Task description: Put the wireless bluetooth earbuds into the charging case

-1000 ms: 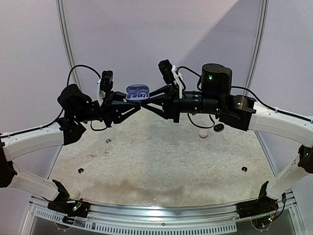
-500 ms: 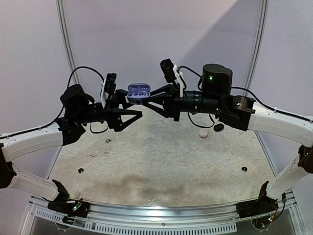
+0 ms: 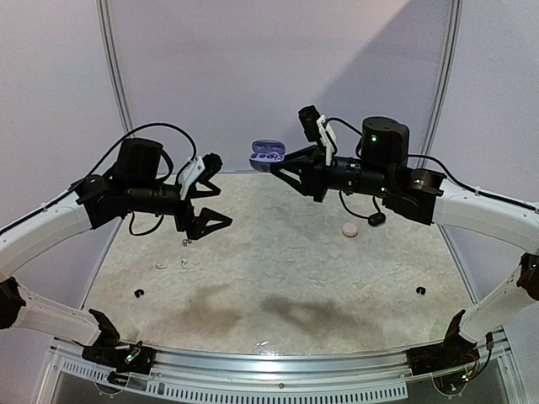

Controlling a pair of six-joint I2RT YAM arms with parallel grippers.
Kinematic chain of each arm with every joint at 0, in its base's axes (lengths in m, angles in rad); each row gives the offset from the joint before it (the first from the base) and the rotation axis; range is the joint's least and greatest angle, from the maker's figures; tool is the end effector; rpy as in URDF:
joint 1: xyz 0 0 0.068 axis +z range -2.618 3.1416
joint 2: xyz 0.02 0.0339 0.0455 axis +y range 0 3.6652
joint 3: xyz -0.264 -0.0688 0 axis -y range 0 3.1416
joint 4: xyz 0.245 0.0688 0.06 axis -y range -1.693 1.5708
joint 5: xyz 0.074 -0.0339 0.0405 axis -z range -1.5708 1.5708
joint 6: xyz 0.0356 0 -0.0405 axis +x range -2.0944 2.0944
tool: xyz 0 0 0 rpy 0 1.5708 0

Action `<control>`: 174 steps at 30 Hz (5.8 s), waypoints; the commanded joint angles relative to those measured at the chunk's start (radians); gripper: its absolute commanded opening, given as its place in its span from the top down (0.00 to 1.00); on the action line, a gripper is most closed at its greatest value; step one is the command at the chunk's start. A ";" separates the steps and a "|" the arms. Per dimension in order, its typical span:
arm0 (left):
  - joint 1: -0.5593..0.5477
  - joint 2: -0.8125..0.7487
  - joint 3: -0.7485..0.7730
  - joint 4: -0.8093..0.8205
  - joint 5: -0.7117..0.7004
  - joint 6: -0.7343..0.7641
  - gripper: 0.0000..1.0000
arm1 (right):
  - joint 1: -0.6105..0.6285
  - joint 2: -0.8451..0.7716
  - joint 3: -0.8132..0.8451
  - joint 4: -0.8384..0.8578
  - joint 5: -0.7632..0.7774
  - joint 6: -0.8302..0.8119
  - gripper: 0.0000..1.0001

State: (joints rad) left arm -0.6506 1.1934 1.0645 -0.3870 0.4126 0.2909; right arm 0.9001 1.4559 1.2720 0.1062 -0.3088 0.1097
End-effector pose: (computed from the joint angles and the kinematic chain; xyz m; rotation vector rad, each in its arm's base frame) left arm 0.2031 -0.1725 0.3343 1.1741 1.7457 -0.6476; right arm 0.2085 0.2803 0.3816 -0.8957 1.5003 1.0096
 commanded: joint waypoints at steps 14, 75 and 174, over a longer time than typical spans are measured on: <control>0.444 0.864 0.712 -0.833 -0.371 -0.172 0.40 | -0.072 0.018 -0.063 -0.007 0.002 -0.048 1.00; 0.427 0.951 0.460 -0.710 -0.189 -0.183 0.98 | -0.072 0.058 -0.022 -0.065 0.004 -0.030 1.00; 0.266 0.869 0.406 -0.570 -0.357 0.017 1.00 | -0.073 0.093 -0.039 -0.074 -0.028 -0.027 1.00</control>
State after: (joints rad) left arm -0.3607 2.0937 1.4891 -0.9974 0.0685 0.2691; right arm 0.8307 1.5585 1.2331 0.0261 -0.3428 0.0883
